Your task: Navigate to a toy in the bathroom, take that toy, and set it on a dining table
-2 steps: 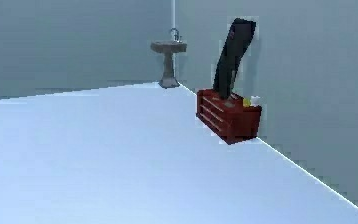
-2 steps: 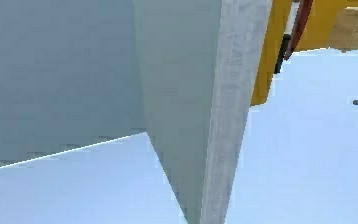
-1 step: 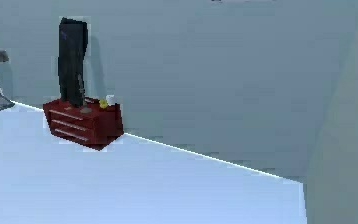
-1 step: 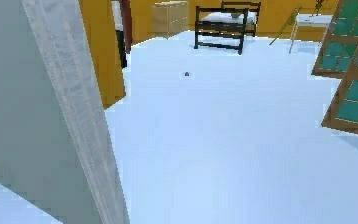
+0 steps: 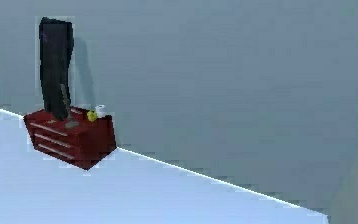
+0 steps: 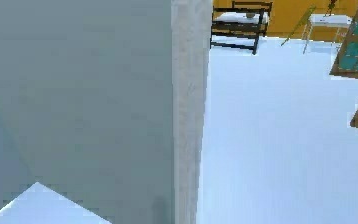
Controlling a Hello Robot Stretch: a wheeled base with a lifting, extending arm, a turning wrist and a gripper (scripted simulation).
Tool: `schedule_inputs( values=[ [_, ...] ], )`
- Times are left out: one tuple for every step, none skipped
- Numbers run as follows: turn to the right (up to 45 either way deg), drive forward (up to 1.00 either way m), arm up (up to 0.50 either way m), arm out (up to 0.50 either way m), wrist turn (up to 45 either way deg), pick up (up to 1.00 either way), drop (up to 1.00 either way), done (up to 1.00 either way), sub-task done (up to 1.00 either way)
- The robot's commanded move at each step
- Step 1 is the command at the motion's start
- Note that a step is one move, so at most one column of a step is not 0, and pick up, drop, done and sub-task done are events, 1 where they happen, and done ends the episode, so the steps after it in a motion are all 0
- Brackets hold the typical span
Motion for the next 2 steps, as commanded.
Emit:
schedule_inputs(
  values=[
    [-33.0, 0.0, 0.0, 0.0, 0.0, 0.0, 0.0, 0.0, 0.0],
    [0.0, 1.0, 0.0, 0.0, 0.0, 0.0, 0.0, 0.0, 0.0]
  ],
)
